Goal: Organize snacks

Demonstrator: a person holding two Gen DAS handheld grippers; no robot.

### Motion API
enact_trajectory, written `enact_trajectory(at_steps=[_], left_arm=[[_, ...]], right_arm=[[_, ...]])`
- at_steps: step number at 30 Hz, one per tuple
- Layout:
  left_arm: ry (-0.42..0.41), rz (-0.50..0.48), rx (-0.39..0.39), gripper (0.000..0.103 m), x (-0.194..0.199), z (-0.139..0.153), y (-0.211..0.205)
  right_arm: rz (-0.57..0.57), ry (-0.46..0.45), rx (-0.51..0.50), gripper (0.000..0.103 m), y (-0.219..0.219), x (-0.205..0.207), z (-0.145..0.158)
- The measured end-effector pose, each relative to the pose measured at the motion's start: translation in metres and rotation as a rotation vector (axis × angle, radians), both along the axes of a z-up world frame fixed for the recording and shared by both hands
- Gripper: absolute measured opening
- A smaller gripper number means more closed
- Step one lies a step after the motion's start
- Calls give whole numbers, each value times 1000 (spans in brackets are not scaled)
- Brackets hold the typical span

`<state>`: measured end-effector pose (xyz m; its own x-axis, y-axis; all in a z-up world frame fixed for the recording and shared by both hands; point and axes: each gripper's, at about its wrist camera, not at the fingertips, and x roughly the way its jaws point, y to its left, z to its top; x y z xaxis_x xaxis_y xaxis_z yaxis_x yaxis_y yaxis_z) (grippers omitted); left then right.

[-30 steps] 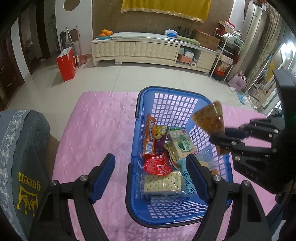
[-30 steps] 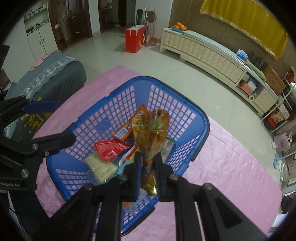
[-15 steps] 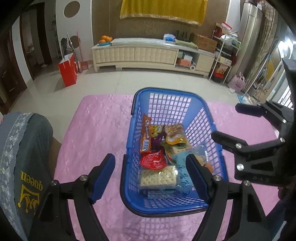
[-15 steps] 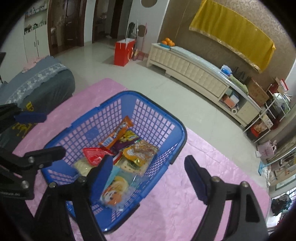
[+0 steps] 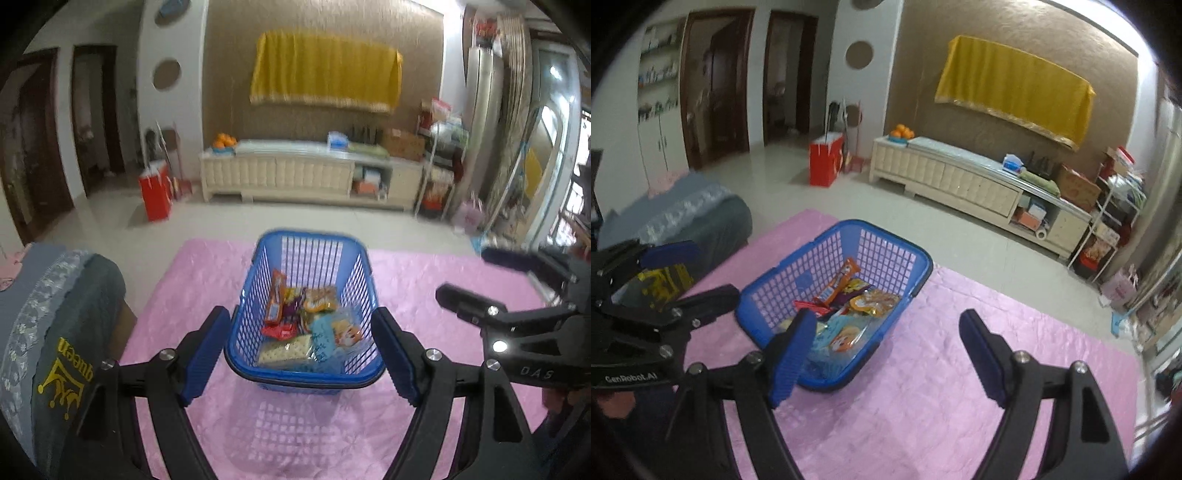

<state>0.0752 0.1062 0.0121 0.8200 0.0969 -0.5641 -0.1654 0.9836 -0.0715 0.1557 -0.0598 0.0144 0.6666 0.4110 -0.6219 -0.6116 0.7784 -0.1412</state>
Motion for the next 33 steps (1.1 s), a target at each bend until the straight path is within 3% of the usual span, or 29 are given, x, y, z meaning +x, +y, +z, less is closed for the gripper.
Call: enact_trajectory(at_steps=[7, 11, 16, 18, 20, 24, 26, 33], left_arm=[[-122, 39, -6, 77, -46, 12, -17], [-189, 22, -14, 77, -69, 16, -27], [-247, -15, -5, 77, -98, 18, -43], [-255, -20, 20, 77, -107, 19, -52], [-259, -22, 33, 89, -114, 19, -57], [-283, -37, 62, 92, -131, 21, -68], [-284, -38, 68, 102, -138, 20, -73], [-270, -44, 68, 102, -152, 10, -86]], right_arm=[[-46, -44, 84, 83, -31, -40, 11], [-64, -120, 134, 85, -46, -69, 23], [-70, -211, 191, 102, -63, -103, 32], [-82, -230, 215, 103, -68, -112, 33], [-106, -247, 222, 103, -74, -120, 33], [-152, -257, 238, 103, -85, -138, 24], [-154, -250, 239, 103, -88, -145, 19], [-202, -249, 284, 103, -107, -163, 11]])
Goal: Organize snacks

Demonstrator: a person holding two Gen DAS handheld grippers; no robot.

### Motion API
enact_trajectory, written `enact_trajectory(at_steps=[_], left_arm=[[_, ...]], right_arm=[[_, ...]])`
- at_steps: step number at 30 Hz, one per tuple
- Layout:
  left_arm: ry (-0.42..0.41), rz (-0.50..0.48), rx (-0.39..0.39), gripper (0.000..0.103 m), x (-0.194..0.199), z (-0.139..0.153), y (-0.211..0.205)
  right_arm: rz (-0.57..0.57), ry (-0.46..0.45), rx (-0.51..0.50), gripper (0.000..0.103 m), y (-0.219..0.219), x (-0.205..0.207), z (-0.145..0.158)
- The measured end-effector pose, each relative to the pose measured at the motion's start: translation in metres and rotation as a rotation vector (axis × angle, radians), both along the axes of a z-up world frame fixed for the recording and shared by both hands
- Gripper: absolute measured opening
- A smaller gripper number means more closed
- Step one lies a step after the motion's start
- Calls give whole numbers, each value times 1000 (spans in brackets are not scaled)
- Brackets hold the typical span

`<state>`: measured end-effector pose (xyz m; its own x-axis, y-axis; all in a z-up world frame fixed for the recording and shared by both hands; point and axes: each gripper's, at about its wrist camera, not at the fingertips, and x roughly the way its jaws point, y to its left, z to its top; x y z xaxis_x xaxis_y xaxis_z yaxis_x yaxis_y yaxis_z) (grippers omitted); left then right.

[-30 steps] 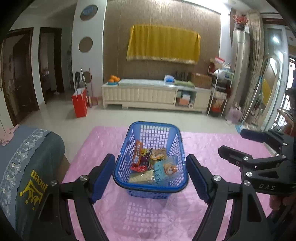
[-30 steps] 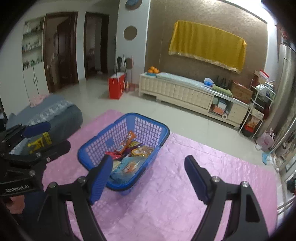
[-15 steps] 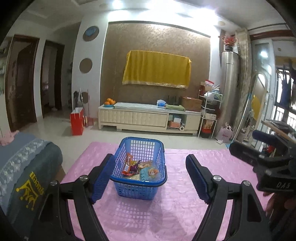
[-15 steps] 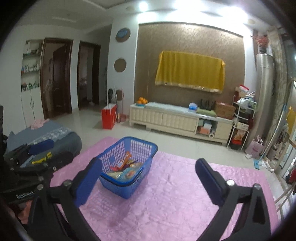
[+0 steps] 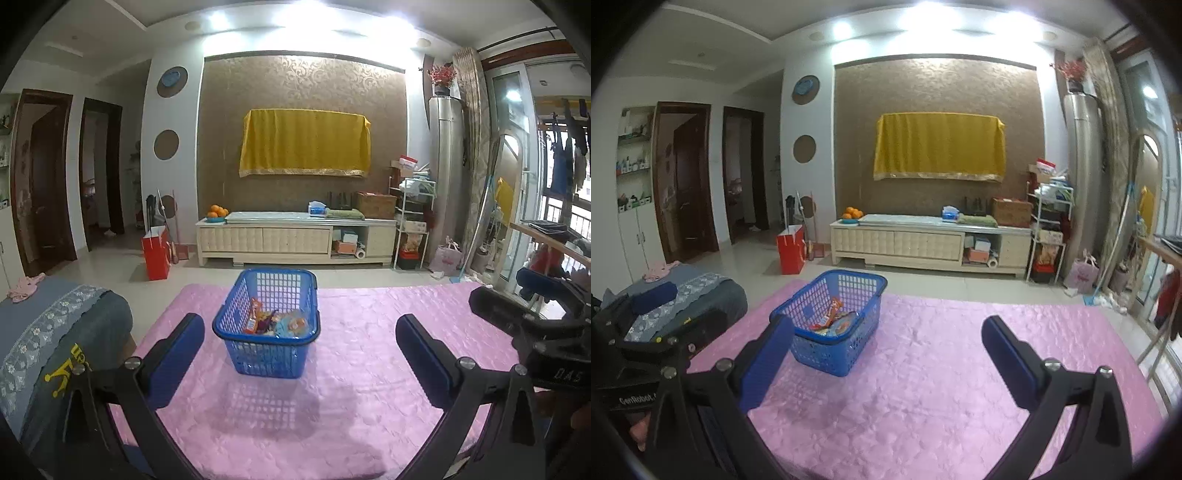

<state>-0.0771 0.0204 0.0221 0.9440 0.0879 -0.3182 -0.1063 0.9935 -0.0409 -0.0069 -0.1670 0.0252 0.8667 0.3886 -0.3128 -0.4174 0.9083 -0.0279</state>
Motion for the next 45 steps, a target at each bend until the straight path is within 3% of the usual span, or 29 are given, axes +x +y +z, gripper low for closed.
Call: enact_trajectory(at_steps=[4, 45], left_arm=[[-4, -2, 18, 102, -4, 0, -9], [34, -11, 14, 102, -7, -7, -10]], right_arm=[[-24, 4, -43, 103, 2, 0, -4], [-32, 52, -25, 103, -7, -7, -11]])
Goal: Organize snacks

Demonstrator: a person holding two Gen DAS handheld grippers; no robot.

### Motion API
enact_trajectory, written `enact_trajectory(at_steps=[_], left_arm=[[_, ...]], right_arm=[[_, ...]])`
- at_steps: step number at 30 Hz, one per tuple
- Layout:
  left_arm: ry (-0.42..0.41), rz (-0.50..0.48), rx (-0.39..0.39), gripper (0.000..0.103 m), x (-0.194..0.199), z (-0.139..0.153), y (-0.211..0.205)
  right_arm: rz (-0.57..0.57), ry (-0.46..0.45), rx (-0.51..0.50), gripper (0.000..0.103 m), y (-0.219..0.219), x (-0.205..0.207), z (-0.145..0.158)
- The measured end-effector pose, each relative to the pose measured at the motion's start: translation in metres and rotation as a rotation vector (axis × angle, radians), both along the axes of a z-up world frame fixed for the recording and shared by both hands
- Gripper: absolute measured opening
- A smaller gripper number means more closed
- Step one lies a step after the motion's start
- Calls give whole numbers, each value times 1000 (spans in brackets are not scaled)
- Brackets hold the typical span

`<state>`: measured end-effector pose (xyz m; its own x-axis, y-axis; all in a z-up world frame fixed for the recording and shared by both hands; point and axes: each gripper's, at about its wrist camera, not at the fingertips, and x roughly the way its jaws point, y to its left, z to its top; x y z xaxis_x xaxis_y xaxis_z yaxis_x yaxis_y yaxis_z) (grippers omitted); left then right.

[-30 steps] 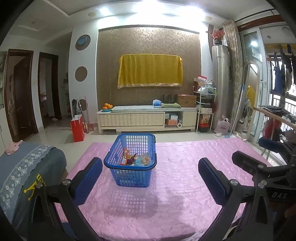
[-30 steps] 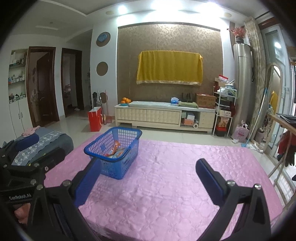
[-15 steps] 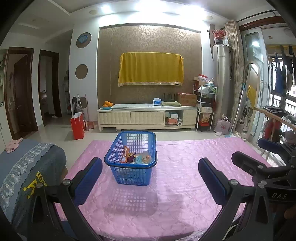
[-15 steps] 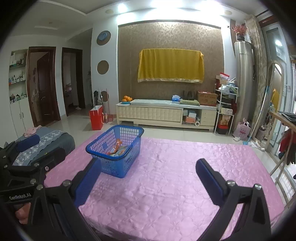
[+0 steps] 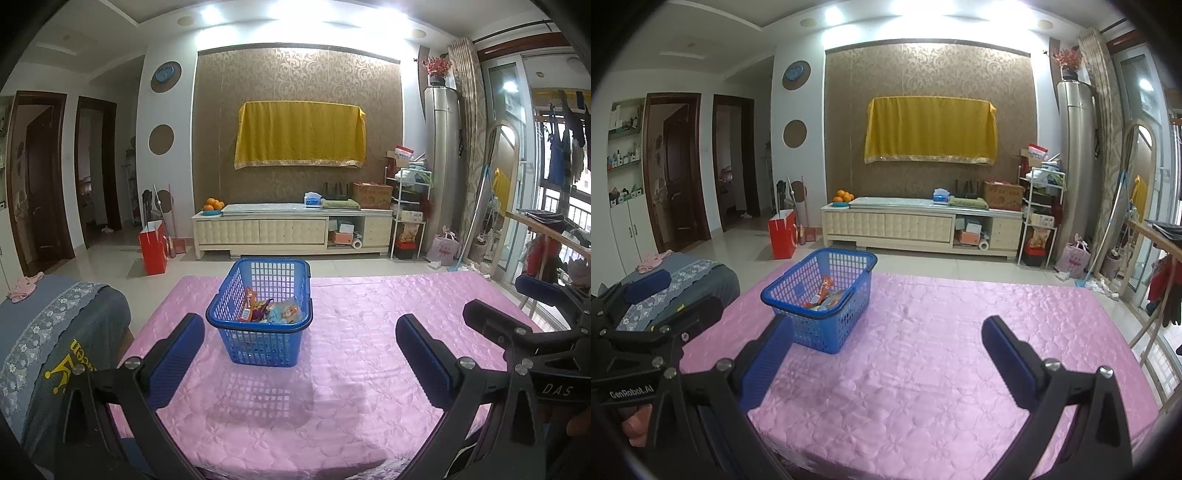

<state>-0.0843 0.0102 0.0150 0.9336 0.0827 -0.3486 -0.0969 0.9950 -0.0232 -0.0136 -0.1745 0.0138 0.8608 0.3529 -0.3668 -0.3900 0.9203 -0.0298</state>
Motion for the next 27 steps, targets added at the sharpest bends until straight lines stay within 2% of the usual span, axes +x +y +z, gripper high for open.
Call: enact_trajectory(at_steps=[27], left_arm=[[17, 16, 5, 102, 1, -2, 0]], right_arm=[[8, 14, 1, 103, 0, -1, -8]])
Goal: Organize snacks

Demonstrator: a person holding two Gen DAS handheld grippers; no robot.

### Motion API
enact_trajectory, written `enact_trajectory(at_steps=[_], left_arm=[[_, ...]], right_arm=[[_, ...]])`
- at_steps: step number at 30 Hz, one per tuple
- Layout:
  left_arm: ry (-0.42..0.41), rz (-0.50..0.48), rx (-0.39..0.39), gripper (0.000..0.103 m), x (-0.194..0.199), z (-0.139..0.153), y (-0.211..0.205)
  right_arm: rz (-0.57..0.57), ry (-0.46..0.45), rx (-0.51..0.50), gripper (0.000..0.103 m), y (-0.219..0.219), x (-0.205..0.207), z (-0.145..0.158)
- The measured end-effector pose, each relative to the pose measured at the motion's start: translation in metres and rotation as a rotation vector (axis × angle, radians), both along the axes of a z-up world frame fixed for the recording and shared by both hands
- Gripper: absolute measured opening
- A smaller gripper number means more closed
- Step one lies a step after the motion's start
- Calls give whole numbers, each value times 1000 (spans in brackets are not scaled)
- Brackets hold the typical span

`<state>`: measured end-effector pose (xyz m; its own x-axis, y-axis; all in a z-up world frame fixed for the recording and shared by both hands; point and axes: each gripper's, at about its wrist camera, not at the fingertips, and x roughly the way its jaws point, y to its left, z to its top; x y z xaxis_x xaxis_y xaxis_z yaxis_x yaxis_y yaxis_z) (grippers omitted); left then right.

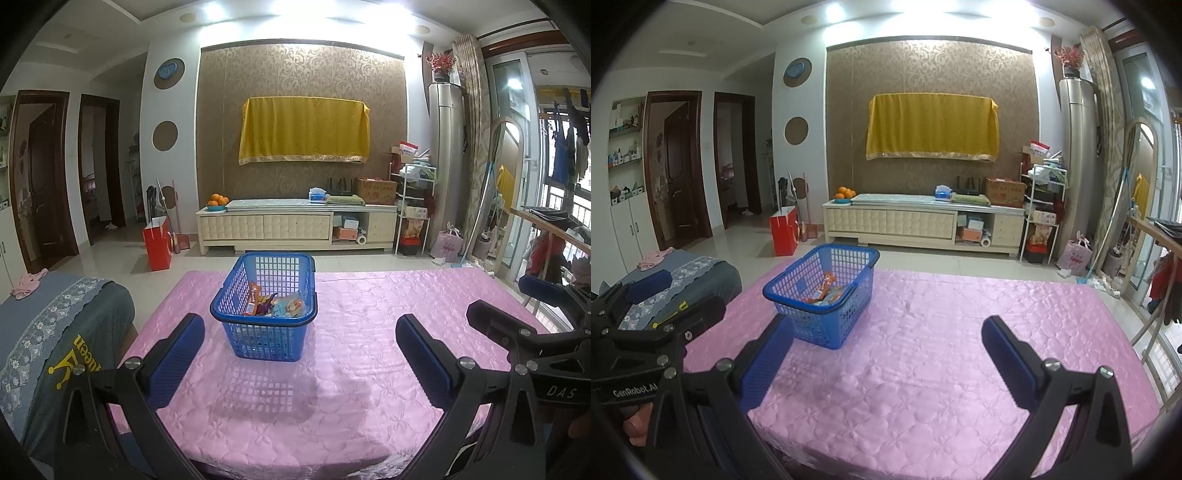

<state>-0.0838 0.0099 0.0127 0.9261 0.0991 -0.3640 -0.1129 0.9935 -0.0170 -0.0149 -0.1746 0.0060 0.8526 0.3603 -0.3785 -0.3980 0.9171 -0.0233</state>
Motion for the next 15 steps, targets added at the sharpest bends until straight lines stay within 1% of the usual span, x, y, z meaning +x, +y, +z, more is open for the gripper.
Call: enact_trajectory(at_steps=[15], left_arm=[[-3, 3, 4, 102, -2, -2, -1]], right_arm=[[2, 7, 3, 103, -1, -3, -1]])
